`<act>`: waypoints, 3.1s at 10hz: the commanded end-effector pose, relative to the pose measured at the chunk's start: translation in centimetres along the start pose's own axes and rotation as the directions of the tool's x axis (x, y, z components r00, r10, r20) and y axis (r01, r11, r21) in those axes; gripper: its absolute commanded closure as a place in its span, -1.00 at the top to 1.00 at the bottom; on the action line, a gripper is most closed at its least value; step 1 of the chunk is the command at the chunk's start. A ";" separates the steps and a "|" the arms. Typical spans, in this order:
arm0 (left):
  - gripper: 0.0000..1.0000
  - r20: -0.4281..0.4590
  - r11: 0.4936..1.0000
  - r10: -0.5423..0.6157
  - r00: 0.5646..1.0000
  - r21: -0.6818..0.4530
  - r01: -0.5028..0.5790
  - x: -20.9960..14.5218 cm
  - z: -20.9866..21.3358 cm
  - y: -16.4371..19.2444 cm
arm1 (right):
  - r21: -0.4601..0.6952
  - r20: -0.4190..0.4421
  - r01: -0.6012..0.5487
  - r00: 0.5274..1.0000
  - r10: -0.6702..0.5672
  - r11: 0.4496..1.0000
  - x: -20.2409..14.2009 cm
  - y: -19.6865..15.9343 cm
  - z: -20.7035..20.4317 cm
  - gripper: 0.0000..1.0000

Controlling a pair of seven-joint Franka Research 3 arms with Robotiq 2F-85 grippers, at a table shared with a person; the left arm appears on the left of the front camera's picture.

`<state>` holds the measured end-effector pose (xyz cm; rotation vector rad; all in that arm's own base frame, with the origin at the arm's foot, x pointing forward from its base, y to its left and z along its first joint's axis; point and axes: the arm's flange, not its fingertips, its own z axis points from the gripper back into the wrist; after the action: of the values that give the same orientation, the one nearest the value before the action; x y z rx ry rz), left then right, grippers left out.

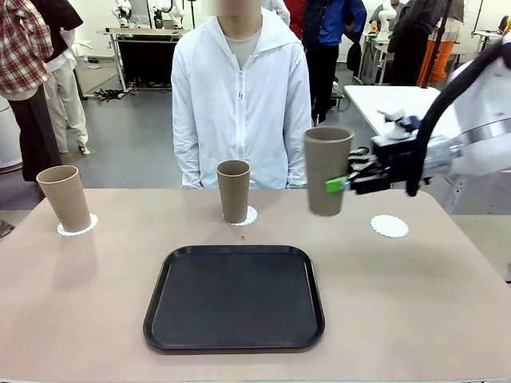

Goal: Place coasters on the table and set cups on them.
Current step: Take one Reusable plastic cup from the Flat Tray and place it on a coaster set by the human.

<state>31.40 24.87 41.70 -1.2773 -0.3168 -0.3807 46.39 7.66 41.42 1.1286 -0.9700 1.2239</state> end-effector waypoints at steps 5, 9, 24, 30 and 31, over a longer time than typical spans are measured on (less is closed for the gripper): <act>1.00 0.010 1.000 0.007 1.000 0.007 -0.007 0.1 0.0 -0.1 | -0.298 0.131 0.020 0.991 0.020 0.954 -1.4 -4.2 17.9 0.67; 1.00 0.010 1.000 0.007 1.000 0.007 -0.007 0.1 0.0 -0.1 | -0.355 0.186 0.043 0.982 0.025 0.934 -2.3 -4.1 20.4 0.67; 1.00 0.010 1.000 0.007 1.000 0.007 -0.007 0.1 0.0 -0.1 | -0.296 0.112 -0.091 0.985 0.129 0.951 -8.3 -8.4 20.3 0.67; 1.00 0.010 1.000 0.007 1.000 0.007 -0.007 0.1 0.0 -0.1 | -0.259 0.046 -0.093 0.993 0.109 0.961 -15.9 -12.6 20.7 0.67; 1.00 0.010 1.000 0.007 1.000 0.007 -0.007 0.1 0.0 -0.1 | -0.255 0.042 -0.073 0.995 0.086 0.964 -16.7 -12.7 20.4 0.67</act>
<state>31.42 24.86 41.67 -1.2775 -0.3160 -0.3804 57.13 -15.49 27.57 0.9174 -1.2071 1.0900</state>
